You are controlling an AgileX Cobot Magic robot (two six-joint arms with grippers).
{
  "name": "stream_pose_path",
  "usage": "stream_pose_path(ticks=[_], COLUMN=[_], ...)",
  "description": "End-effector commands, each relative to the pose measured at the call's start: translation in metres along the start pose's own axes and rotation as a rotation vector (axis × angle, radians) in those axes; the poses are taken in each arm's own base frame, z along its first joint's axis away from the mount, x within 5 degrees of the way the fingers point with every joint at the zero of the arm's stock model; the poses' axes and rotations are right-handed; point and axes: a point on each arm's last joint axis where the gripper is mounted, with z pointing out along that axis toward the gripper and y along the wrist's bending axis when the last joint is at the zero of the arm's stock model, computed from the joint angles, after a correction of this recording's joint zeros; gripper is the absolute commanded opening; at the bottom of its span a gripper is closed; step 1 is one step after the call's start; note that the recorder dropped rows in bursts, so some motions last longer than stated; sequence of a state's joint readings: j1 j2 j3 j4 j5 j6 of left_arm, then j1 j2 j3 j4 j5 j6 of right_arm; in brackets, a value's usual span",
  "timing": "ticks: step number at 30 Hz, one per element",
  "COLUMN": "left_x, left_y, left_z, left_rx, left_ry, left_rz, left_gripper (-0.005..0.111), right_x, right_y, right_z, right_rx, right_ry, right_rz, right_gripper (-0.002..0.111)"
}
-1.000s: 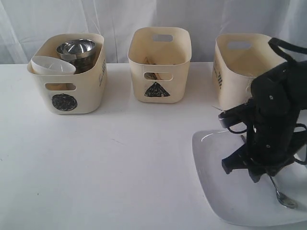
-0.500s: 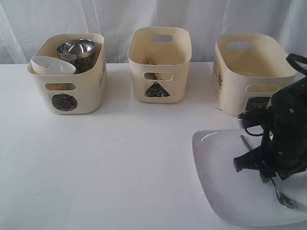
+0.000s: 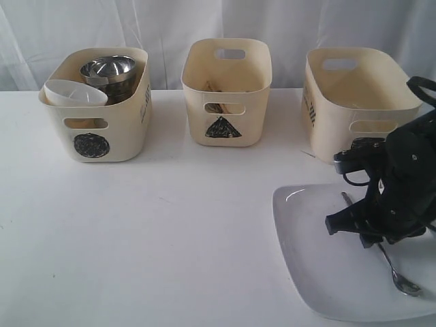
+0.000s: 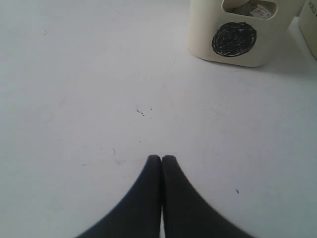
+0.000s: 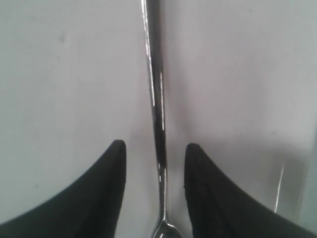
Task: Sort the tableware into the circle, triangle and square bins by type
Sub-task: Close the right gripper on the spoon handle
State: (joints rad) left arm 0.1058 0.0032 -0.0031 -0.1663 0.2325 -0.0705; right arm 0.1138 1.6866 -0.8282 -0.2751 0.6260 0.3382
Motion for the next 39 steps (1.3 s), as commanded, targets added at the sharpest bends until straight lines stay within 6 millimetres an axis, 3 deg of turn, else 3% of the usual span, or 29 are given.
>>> stream_pose_path(ticks=[1, 5, 19, 22, 26, 31, 35, 39], left_x=[0.001, 0.001, 0.001, 0.001, 0.001, 0.001, 0.001, 0.001], left_y=[0.0, 0.0, 0.0, 0.0, 0.0, 0.0, 0.0, 0.0], left_z=[0.0, 0.0, 0.0, 0.0, 0.0, 0.0, 0.0, 0.0], left_rx=[0.006, 0.006, 0.006, 0.006, 0.006, 0.006, 0.006, 0.006], left_ry=[-0.001, -0.001, -0.001, -0.001, -0.001, -0.001, -0.001, -0.001], left_rz=[-0.01, -0.01, -0.01, -0.01, -0.01, -0.01, -0.01, -0.01], left_gripper=[0.0, 0.0, 0.0, 0.0, 0.0, 0.0, 0.0, 0.0], right_x=[-0.002, -0.002, 0.003, 0.004, 0.004, 0.004, 0.001, -0.008], right_y=[-0.005, -0.012, -0.005, -0.005, -0.004, -0.003, -0.002, -0.004], right_z=[-0.001, 0.002, 0.028, 0.029, 0.029, 0.027, 0.011, -0.035], right_rx=[0.0, 0.003, -0.024, -0.025, -0.038, -0.045, -0.09, -0.145], right_ry=[-0.027, -0.021, 0.09, 0.092, 0.095, 0.092, 0.042, -0.113], right_rz=[0.008, 0.034, 0.005, 0.005, -0.026, -0.027, -0.025, -0.009], right_gripper=[0.038, 0.038, 0.035, 0.025, 0.0, 0.0, 0.0, 0.0])
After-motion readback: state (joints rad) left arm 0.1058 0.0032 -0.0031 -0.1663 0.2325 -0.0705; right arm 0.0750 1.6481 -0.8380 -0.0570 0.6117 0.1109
